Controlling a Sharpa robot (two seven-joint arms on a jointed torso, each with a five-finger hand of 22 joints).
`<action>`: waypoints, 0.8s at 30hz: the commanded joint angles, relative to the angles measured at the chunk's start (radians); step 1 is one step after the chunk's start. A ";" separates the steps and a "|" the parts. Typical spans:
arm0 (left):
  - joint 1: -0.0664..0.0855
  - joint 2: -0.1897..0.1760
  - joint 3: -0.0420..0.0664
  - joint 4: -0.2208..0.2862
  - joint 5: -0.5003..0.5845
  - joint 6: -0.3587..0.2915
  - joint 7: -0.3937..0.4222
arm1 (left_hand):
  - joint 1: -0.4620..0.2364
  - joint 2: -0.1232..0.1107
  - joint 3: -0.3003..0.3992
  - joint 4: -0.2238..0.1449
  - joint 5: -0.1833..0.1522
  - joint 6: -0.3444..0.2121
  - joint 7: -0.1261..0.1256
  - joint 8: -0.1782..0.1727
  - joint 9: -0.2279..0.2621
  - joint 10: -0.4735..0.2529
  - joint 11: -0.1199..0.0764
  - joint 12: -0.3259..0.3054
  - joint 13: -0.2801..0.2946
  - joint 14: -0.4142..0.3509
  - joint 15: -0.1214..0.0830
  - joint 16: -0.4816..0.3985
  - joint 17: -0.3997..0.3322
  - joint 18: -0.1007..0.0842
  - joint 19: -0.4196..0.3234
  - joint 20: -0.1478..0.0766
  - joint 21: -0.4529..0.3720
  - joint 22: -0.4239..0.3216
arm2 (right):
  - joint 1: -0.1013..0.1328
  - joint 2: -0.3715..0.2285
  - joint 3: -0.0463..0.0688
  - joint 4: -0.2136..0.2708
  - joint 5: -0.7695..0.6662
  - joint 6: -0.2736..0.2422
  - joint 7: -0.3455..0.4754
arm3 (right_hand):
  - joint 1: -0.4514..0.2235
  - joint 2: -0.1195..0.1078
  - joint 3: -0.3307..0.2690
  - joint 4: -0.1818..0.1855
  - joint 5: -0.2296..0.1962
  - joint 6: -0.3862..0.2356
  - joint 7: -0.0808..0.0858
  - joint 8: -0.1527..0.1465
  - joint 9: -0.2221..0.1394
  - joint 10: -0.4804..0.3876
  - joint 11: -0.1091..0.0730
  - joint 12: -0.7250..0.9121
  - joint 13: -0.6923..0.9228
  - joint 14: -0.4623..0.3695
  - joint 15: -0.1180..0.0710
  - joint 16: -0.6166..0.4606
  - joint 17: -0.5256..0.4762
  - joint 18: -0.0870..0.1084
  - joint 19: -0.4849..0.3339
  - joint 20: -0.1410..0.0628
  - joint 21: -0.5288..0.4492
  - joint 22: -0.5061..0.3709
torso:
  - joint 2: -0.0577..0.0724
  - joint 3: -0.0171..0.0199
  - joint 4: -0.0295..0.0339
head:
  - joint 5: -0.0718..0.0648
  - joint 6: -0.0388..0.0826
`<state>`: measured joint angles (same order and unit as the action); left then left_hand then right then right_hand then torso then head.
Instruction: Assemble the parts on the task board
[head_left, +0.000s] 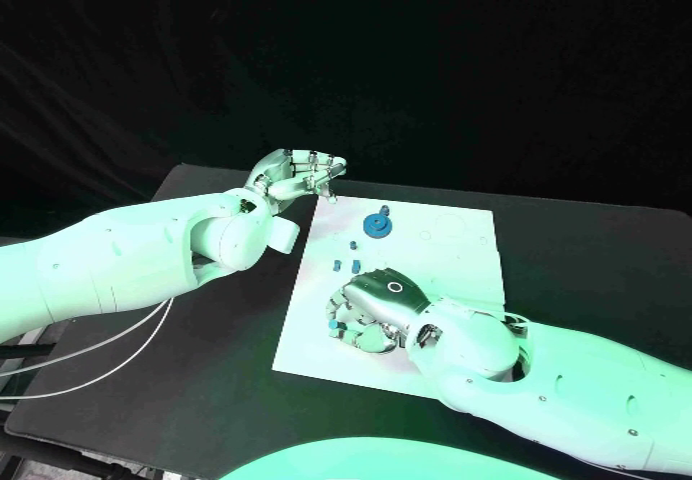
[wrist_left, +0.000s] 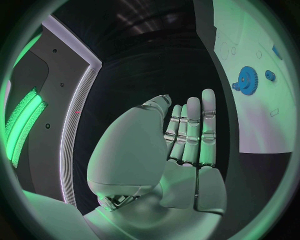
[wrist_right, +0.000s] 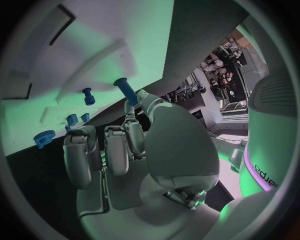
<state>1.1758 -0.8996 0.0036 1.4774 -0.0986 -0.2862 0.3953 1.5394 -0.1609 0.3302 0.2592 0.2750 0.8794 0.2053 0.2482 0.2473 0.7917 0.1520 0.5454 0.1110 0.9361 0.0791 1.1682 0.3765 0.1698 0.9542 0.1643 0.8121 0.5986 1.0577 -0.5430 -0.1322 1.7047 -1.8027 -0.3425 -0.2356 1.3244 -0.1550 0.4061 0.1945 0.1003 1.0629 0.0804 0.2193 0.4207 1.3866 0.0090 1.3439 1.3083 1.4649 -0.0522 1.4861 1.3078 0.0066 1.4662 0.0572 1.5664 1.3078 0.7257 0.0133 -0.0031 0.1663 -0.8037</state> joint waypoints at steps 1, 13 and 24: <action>0.001 0.001 0.001 0.001 0.004 0.013 0.005 | 0.001 -0.009 0.005 0.001 0.003 -0.005 0.001 0.006 0.000 -0.010 0.000 0.003 -0.001 -0.006 -0.001 -0.004 -0.002 0.014 -0.007 0.001 -0.005 0.000 | -0.001 -0.005 -0.001 0.003 -0.011 0.023 -0.003 | 0.000 0.011 0.006 0.000 0.003 0.006 -0.002 0.004 0.003 0.004 -0.004 0.006 0.037 0.070 -0.008 0.006 0.066 -0.007 0.105 -0.007 0.004 0.263 | 0.000 0.0000 0.0000 | 0.000 0.000; 0.001 -0.001 0.001 -0.001 0.004 0.011 0.004 | 0.001 -0.009 0.009 -0.001 0.003 -0.006 0.002 0.007 0.000 -0.012 0.000 0.004 -0.001 -0.006 -0.001 -0.004 -0.002 0.014 -0.007 0.001 -0.005 0.000 | -0.001 -0.026 -0.001 0.011 -0.017 0.028 -0.009 | -0.004 0.005 0.004 0.000 0.002 0.006 -0.002 0.007 0.005 0.000 -0.005 0.003 0.033 0.070 -0.009 0.007 0.067 -0.007 0.105 -0.009 0.004 0.263 | 0.000 -0.0001 0.0002 | 0.000 0.000; 0.001 -0.002 0.001 -0.001 0.004 0.011 0.004 | 0.002 -0.008 0.011 -0.002 0.003 -0.006 0.002 0.007 0.000 -0.013 0.000 0.004 -0.001 -0.007 -0.001 -0.004 -0.002 0.014 -0.007 0.001 -0.004 0.001 | -0.001 -0.032 -0.001 0.016 -0.017 0.011 -0.003 | -0.047 -0.041 -0.027 0.021 0.005 -0.057 0.018 -0.022 -0.005 -0.027 0.011 -0.025 0.007 0.070 0.002 0.008 0.070 -0.007 0.105 -0.004 0.004 0.263 | 0.000 -0.0003 0.0003 | -0.001 0.002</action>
<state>1.1758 -0.9025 0.0036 1.4747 -0.0986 -0.2864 0.3939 1.5394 -0.1609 0.3357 0.2593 0.2751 0.8795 0.2053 0.2521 0.2473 0.7846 0.1519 0.5454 0.1111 0.9361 0.0790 1.1682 0.3756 0.1698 0.9542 0.1643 0.8122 0.5986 1.0580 -0.5754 -0.1324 1.7192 -1.8073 -0.3402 -0.2369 1.2879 -0.1916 0.3874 0.2128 0.1005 1.0170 0.0956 0.2044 0.4193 1.3681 0.0202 1.3232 1.3079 1.4685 -0.0558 1.4900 1.3076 0.0067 1.4626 0.0538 1.5663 1.3075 0.7261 0.0131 -0.0026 0.1659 -0.8021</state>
